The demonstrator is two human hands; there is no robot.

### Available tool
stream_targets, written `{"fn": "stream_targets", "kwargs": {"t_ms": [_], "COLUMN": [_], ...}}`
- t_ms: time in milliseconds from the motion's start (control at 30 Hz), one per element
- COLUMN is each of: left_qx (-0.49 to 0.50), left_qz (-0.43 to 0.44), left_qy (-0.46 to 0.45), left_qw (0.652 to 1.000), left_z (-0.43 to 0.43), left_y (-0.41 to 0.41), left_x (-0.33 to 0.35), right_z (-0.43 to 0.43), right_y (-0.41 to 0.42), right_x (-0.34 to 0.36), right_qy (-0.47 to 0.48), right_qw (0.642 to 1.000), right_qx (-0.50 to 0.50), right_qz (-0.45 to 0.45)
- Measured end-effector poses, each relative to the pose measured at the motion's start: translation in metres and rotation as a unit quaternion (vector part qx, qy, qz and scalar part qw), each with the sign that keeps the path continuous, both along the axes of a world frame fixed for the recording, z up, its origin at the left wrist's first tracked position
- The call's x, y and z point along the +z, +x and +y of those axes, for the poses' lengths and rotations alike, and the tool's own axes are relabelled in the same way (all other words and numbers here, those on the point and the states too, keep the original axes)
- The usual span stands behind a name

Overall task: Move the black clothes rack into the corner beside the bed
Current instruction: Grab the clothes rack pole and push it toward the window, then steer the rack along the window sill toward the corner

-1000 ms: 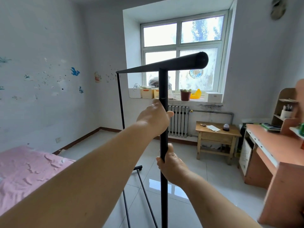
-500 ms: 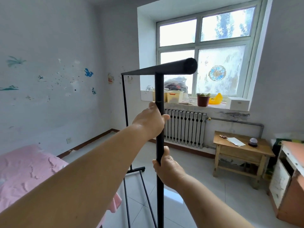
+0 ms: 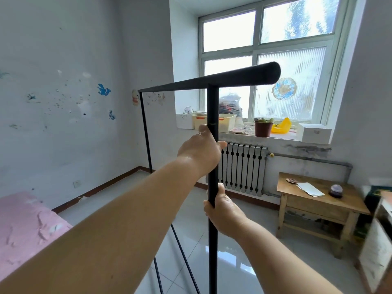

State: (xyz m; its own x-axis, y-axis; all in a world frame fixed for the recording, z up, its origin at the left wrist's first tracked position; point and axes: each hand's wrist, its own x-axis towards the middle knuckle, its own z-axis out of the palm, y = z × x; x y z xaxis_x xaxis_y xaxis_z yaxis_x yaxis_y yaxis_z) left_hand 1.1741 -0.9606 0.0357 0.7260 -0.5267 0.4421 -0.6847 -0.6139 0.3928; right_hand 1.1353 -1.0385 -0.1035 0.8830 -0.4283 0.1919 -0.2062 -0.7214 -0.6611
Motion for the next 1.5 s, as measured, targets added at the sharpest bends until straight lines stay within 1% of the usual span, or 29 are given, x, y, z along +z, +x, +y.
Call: {"fn": "stream_targets", "kwargs": {"t_ms": [200,333,400,500,700,1000,1100,1300,1500], "left_qx": [-0.025,-0.033,-0.039,-0.05,-0.063,-0.022,-0.01,0.002,-0.02], "left_qz": [-0.002,-0.019,-0.027,-0.042,-0.043,-0.033,-0.007,0.005,-0.031], "left_qy": [-0.005,0.009,0.011,0.009,0.014,0.015,0.003,-0.004,0.014], "left_qw": [1.0,0.999,0.999,0.998,0.997,0.999,1.0,1.0,0.999], "left_z": [-0.089,-0.155,-0.192,-0.231,-0.312,-0.433,-0.468,-0.514,-0.557], "left_y": [0.044,0.082,0.102,0.122,0.174,0.243,0.264,0.304,0.353], "left_x": [-0.007,-0.009,-0.01,-0.011,-0.014,-0.017,-0.013,-0.012,-0.015], "right_z": [-0.084,-0.147,-0.184,-0.225,-0.312,-0.436,-0.471,-0.513,-0.553], "right_y": [0.035,0.063,0.081,0.102,0.158,0.236,0.262,0.306,0.352], "right_x": [0.0,0.002,-0.002,-0.003,-0.006,-0.004,0.002,0.0,-0.002], "right_qy": [0.033,0.091,0.124,0.134,0.153,0.165,0.154,0.157,0.124], "right_qw": [0.999,0.995,0.992,0.99,0.988,0.986,0.988,0.987,0.991], "right_qx": [-0.008,0.013,-0.004,-0.034,-0.032,0.018,0.013,-0.003,-0.041], "right_qz": [0.006,0.04,0.029,0.017,0.006,0.008,0.02,0.018,0.014]}}
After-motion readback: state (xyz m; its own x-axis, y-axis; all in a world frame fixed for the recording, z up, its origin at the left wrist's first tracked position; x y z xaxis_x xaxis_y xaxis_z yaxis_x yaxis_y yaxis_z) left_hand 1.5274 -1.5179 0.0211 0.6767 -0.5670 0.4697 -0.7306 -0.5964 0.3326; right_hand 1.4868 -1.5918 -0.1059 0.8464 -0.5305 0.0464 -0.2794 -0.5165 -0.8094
